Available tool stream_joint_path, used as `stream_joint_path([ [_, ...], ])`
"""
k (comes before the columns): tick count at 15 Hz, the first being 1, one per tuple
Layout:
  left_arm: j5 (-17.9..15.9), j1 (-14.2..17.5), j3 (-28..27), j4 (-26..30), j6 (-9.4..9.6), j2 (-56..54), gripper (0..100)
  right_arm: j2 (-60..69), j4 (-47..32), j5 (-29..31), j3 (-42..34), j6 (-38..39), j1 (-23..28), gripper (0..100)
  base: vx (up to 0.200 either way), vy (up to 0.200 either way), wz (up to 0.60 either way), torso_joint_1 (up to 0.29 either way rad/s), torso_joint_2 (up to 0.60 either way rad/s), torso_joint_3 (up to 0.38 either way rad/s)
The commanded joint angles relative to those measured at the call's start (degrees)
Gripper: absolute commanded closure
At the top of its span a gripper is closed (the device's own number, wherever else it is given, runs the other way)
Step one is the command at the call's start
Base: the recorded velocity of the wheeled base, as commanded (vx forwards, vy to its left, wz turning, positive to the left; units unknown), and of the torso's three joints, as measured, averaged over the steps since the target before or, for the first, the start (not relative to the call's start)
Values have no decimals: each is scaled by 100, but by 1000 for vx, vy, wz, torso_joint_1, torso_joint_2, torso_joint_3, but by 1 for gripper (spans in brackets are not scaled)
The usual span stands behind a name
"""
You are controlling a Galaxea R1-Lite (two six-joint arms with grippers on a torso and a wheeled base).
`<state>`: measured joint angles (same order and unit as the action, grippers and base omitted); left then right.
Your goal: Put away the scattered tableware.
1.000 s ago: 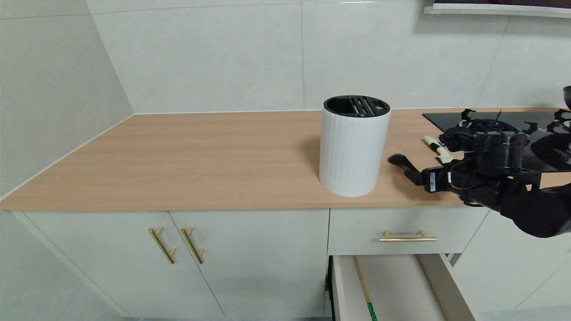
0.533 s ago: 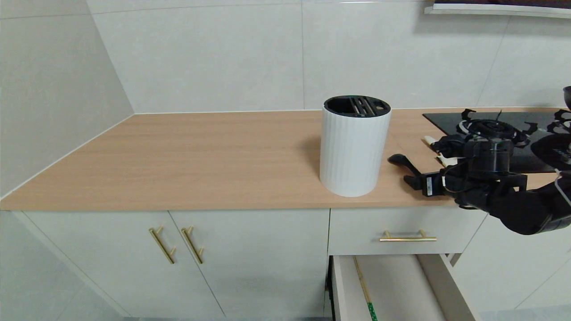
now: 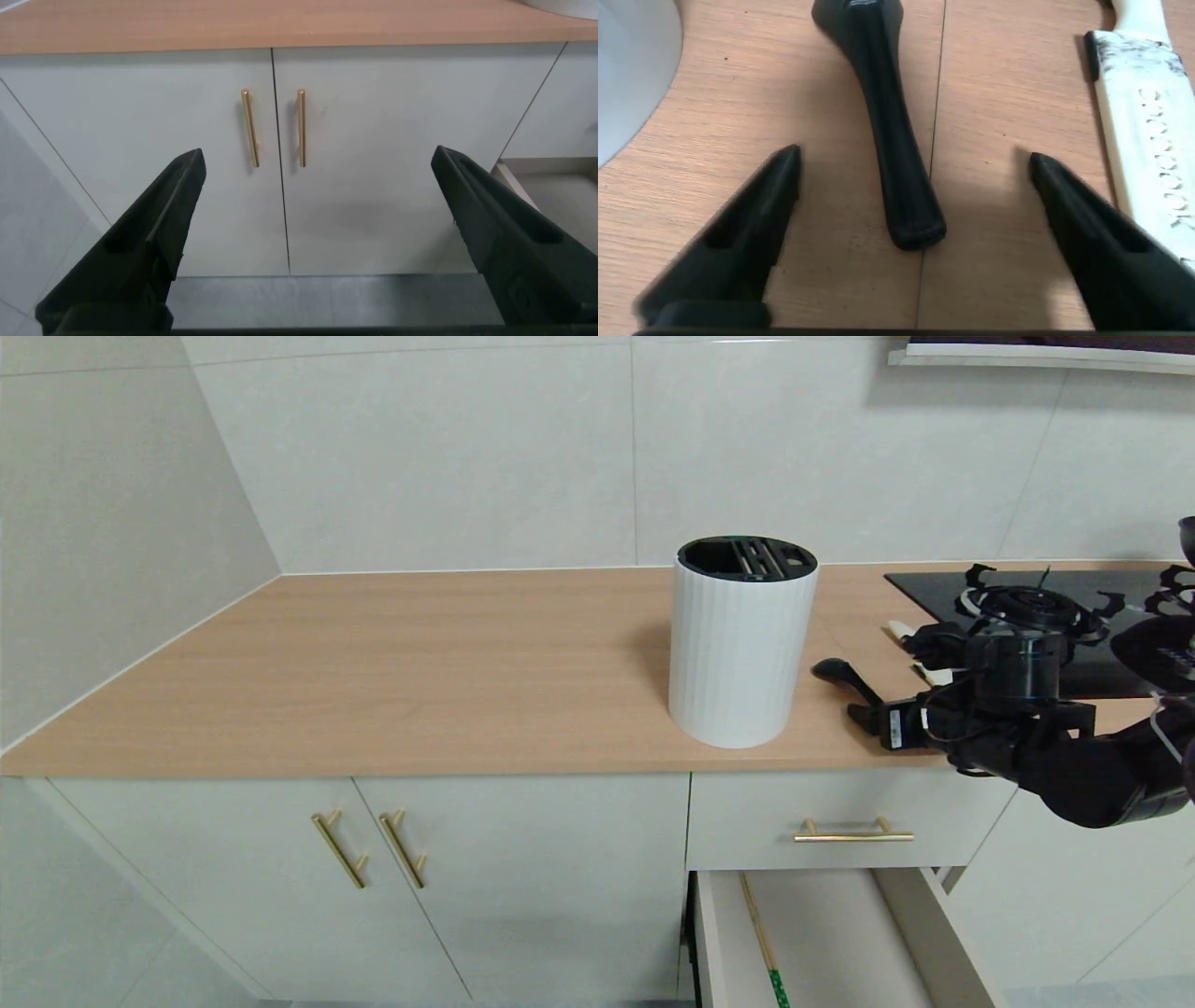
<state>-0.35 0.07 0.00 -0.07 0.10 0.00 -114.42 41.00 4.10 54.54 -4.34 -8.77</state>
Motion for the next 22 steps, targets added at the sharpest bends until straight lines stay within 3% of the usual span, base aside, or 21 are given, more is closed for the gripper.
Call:
stream_joint_path([
  [1, 0, 1, 0, -1, -1, 0, 0, -19, -13, 3, 13, 3, -2, 100, 0, 0, 0, 0, 0, 0],
  [12, 0, 1, 0, -1, -1, 9, 0, 245, -66, 12, -5, 118, -20, 100, 0, 0, 0, 0, 0, 0],
  [18, 0, 1, 0, -1, -1, 0, 0, 1300, -1358, 12, -5, 425, -178, 100, 0, 0, 0, 0, 0, 0],
  [22, 0, 1, 0, -1, -1, 0, 0, 1967, -1498, -418, -330, 390, -222, 100, 0, 0, 0, 0, 0, 0],
])
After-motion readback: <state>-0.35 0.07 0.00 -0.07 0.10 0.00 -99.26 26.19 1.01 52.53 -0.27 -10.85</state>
